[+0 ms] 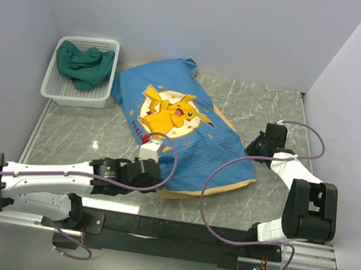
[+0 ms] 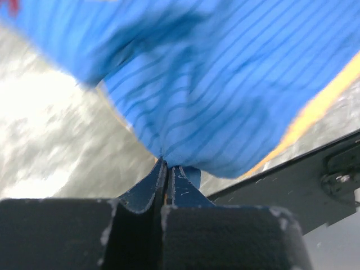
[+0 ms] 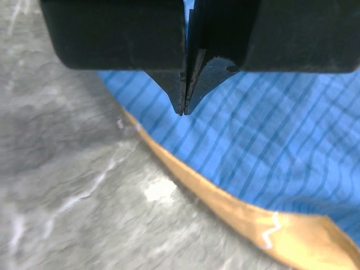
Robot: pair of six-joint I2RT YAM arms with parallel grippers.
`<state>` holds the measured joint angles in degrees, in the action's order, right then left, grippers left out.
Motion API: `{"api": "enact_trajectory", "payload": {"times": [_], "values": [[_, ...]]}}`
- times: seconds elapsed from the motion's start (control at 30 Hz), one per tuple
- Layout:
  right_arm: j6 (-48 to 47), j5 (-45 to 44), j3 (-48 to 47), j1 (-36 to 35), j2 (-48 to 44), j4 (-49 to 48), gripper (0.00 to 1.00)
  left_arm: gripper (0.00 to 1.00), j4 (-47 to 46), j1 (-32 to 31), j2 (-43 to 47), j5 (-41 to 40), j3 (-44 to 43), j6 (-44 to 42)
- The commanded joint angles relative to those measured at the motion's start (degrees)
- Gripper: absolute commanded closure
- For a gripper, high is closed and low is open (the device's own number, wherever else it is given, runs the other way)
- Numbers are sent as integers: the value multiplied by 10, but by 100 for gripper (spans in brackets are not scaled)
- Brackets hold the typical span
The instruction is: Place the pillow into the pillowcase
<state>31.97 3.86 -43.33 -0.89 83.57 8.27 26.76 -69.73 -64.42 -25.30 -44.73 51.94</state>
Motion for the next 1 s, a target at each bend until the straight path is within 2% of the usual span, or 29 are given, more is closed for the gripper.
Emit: {"api": "enact_trajectory", "payload": {"times": [0.0,0.13,0.27,0.3,0.37,0.4,0.47,0.5,0.53,0.57,0.6,0.67,0.83,0.97], "values": [[-1,-13,-38,49,-4,7,100,99,93,1,63,3,44,65],[-2,-10,-66,77,-11,27,100,99,66,0,91,73,79,58],[-1,9,-98,83,-3,42,99,99,5,-21,23,118,114,52],[-1,26,-94,79,-9,38,85,99,-5,-29,13,120,114,54],[3,31,-67,58,-44,31,70,99,-21,-44,-8,124,112,57],[4,22,-56,46,-57,32,55,99,-34,-44,-13,126,112,60],[22,-5,-10,12,-111,32,46,99,-45,-46,-30,128,111,59],[34,-12,14,11,-132,23,36,99,-53,-46,-36,131,110,57],[41,-12,58,-5,-152,15,33,99,-57,-46,-46,131,109,57],[52,-21,74,-7,-182,25,32,99,-61,-46,-49,132,108,55],[53,-38,87,-6,-197,35,27,99,-65,-47,-53,133,107,55],[54,-114,119,-3,-235,62,20,99,-74,-49,-60,134,105,51],[48,-107,147,28,-261,69,17,99,-82,-58,-64,131,106,62],[71,-21,164,20,-189,12,20,99,-79,-69,-53,130,101,65]]}}
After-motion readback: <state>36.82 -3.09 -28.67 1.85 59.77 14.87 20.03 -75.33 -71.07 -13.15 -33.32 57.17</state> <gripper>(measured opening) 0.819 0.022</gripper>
